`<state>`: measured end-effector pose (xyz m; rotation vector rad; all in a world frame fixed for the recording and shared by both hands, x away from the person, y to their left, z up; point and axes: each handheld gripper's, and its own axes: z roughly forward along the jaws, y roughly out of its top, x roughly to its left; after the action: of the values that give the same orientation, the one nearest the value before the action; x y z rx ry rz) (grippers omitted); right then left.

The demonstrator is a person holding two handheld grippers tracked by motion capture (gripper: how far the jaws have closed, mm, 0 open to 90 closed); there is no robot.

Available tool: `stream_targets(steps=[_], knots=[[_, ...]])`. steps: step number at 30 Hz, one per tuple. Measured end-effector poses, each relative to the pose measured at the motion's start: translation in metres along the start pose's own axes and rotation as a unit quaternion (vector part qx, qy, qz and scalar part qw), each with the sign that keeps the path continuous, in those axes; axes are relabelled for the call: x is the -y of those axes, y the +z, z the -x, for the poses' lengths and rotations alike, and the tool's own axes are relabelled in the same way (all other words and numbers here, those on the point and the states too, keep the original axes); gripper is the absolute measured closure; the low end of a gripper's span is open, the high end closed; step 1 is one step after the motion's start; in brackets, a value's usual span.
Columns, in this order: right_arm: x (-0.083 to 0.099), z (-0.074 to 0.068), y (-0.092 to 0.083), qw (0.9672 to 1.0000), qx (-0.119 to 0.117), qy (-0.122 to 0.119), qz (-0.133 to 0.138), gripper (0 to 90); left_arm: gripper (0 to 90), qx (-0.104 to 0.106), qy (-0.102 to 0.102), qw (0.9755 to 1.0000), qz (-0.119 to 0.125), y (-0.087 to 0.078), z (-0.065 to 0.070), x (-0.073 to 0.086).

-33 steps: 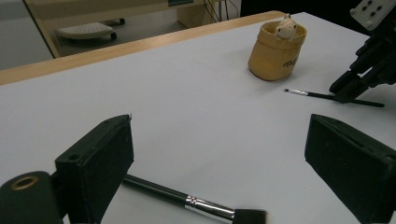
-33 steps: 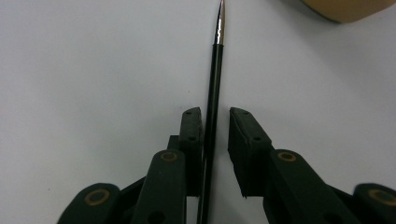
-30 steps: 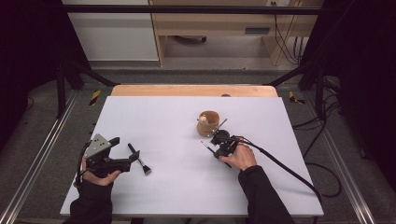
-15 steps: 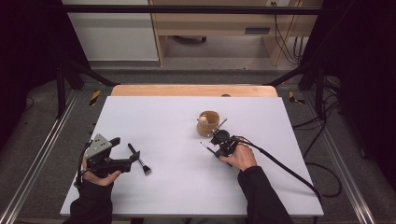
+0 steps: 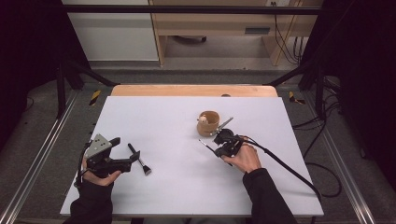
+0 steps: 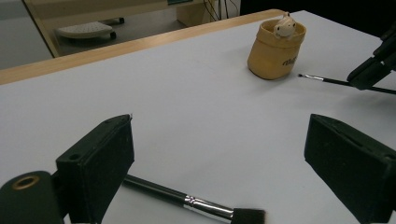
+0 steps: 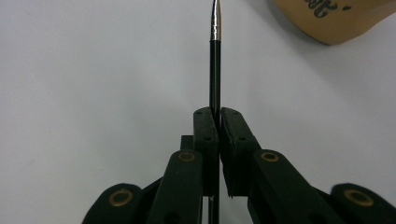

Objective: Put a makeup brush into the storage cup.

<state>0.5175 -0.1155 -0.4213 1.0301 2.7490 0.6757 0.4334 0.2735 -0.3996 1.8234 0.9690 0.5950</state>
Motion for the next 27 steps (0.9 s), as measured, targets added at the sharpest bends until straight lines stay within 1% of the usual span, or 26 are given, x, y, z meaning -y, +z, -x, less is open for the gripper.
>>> stream_targets(steps=[4,5,7,11,13,14,16,18,21,23,24,27], knots=[[0.002,-0.004,-0.012,0.9997,-0.005,-0.001,0.025,85.6,7.5,0.001,-0.002,1.0000,-0.002,0.000,0.001,0.000],[0.003,-0.005,-0.014,0.9994,-0.005,-0.005,0.033,85.6,7.5,0.002,-0.003,1.0000,-0.002,0.001,0.001,0.000],[0.005,-0.007,-0.018,0.9989,-0.014,-0.005,0.046,85.6,7.5,0.003,-0.003,1.0000,-0.003,0.001,0.002,-0.001],[0.009,-0.013,-0.025,0.9974,-0.017,-0.010,0.069,85.6,7.5,0.007,-0.005,1.0000,-0.002,0.002,0.006,-0.002],[0.011,-0.017,-0.029,0.9960,-0.024,-0.011,0.085,85.6,7.5,0.009,-0.005,0.9999,-0.002,0.002,0.007,-0.002],[0.012,-0.018,-0.030,0.9953,-0.024,-0.017,0.092,85.6,7.6,0.012,-0.006,0.9999,0.000,0.002,0.010,-0.003],[0.014,-0.022,-0.034,0.9939,-0.030,-0.017,0.105,85.6,7.7,0.015,-0.004,0.9999,0.000,0.003,0.012,-0.004],[0.017,-0.023,-0.036,0.9915,-0.039,-0.016,0.123,85.6,7.8,0.016,-0.005,0.9999,0.001,0.003,0.013,-0.005],[0.024,-0.024,-0.039,0.9890,-0.040,-0.013,0.142,85.6,8.0,0.022,-0.009,0.9997,0.005,0.004,0.020,-0.007],[0.028,-0.024,-0.039,0.9871,-0.039,-0.012,0.155,85.6,8.0,0.023,-0.007,0.9997,0.003,0.005,0.021,-0.007],[0.030,-0.024,-0.039,0.9863,-0.039,-0.010,0.160,85.6,8.0,0.025,-0.007,0.9997,0.003,0.006,0.025,-0.007],[0.036,-0.024,-0.039,0.9843,-0.044,-0.006,0.171,85.6,8.0,0.030,-0.007,0.9995,0.000,0.009,0.031,-0.008]])
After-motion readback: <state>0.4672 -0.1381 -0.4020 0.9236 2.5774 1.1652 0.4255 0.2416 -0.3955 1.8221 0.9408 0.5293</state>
